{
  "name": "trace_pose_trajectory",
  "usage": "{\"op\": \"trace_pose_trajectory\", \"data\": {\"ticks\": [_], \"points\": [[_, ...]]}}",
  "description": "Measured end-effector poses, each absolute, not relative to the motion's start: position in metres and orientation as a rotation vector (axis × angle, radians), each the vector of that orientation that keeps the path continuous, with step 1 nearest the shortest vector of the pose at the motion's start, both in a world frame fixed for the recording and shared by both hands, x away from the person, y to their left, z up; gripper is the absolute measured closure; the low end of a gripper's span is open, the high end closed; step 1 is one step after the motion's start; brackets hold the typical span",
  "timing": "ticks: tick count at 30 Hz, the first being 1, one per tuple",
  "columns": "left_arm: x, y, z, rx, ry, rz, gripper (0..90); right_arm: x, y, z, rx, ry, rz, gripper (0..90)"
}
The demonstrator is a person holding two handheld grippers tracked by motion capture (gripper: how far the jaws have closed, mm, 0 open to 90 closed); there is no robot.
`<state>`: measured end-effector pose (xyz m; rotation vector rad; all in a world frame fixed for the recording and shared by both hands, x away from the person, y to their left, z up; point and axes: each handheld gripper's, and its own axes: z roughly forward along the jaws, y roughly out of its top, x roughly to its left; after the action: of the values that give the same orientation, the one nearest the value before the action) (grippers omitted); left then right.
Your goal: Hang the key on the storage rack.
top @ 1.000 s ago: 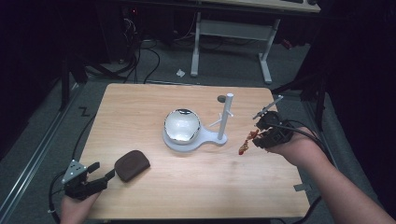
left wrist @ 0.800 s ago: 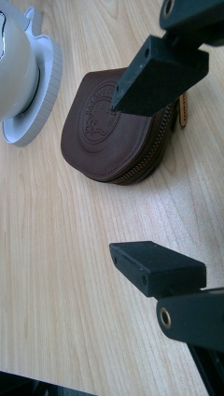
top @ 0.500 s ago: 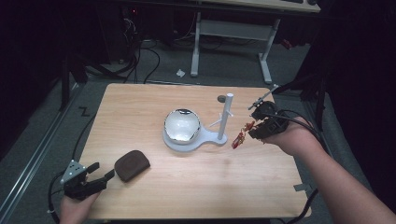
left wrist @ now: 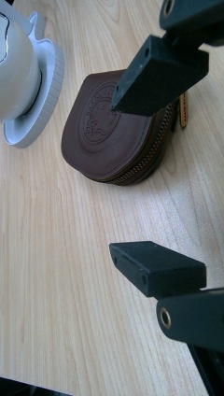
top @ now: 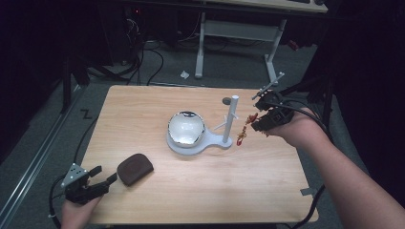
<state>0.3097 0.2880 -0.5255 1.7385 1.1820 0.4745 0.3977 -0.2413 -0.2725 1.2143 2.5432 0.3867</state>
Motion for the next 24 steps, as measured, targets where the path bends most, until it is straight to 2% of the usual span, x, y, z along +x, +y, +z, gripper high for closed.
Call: {"op": "trace_pose_trajectory", "data": {"ticks": [24], "points": [[0.310, 0.289, -0.526, 1.731, 1.181, 0.462, 26.9, 0.423, -0.222, -0.269, 1.189, 2.527, 0.385, 66.8]]}}
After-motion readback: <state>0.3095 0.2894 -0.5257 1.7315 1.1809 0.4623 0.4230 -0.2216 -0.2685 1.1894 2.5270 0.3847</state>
